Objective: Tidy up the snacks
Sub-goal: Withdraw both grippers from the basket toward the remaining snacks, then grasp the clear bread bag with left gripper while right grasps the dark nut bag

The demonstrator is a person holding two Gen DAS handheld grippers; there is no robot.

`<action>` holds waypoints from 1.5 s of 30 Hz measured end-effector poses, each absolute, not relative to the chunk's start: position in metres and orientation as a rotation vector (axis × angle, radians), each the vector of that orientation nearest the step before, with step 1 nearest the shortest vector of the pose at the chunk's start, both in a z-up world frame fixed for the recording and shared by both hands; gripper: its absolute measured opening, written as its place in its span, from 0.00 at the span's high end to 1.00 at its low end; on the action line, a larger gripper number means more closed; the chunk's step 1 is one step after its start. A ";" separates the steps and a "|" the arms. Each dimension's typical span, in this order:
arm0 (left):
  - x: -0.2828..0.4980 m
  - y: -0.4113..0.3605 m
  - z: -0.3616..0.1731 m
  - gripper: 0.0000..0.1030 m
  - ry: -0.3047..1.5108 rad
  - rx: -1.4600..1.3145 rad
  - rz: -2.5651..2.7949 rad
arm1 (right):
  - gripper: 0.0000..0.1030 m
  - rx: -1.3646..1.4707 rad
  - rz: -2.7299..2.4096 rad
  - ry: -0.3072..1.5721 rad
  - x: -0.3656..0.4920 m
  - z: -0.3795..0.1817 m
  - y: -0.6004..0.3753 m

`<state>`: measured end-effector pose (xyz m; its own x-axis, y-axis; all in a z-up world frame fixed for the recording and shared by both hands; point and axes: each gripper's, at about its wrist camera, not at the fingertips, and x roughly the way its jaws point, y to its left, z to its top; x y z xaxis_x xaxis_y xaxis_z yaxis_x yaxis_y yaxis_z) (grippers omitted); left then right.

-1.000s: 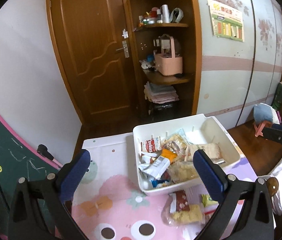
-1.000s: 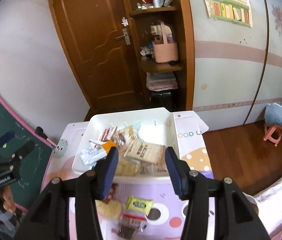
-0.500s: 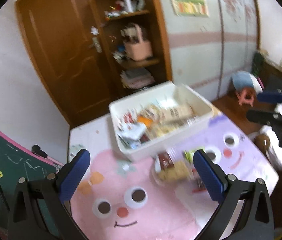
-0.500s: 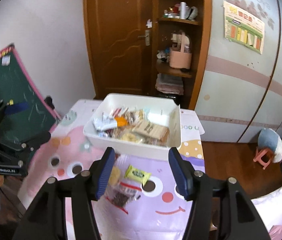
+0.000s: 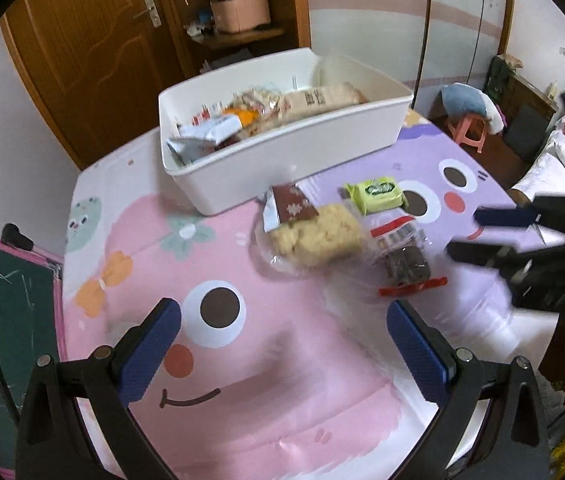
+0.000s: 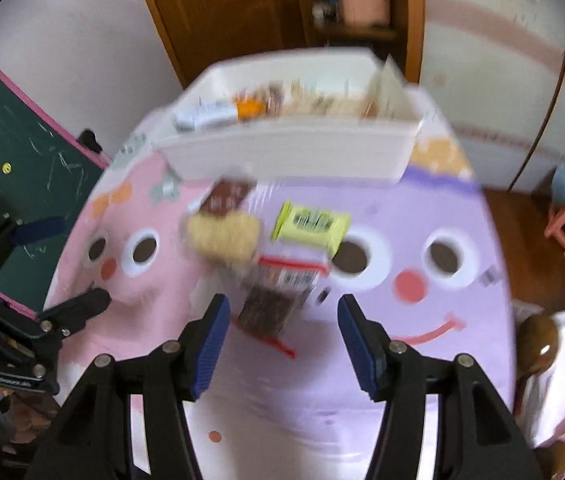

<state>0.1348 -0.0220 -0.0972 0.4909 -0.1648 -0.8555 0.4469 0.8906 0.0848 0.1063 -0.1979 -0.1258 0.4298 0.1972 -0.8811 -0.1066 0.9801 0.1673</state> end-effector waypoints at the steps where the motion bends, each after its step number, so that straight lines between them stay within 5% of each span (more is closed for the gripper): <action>1: 0.138 -0.022 -0.102 0.01 1.004 0.312 -0.376 | 0.45 0.096 0.193 1.128 0.108 -0.135 -0.193; 12: 0.173 -0.016 -0.133 0.01 1.080 0.184 -0.359 | 0.44 0.066 0.123 1.180 0.123 -0.185 -0.170; 16: 0.191 -0.020 -0.147 0.01 1.123 0.102 -0.354 | 0.62 0.014 0.111 1.147 0.122 -0.186 -0.170; 18: 0.198 -0.025 -0.153 0.01 1.138 0.062 -0.355 | 0.86 0.009 0.100 1.142 0.121 -0.188 -0.177; 20: 0.205 -0.030 -0.158 0.01 1.153 0.028 -0.352 | 0.89 0.051 0.114 1.146 0.121 -0.188 -0.186; 32: 0.249 -0.052 -0.193 0.01 1.276 -0.206 -0.238 | 0.90 0.062 0.152 1.134 0.107 -0.187 -0.200; 40: 0.257 -0.081 -0.206 0.00 1.288 -0.086 -0.082 | 0.92 0.132 0.192 1.142 0.107 -0.184 -0.202; 45: 0.251 -0.084 -0.198 0.23 1.246 -0.053 -0.133 | 0.95 0.167 0.214 1.124 0.100 -0.181 -0.213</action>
<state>0.2511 -0.0843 -0.1984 0.3123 -0.1297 -0.9411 0.0725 0.9910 -0.1126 0.0997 -0.2133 -0.1813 0.4152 0.2535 -0.8737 -0.0858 0.9670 0.2398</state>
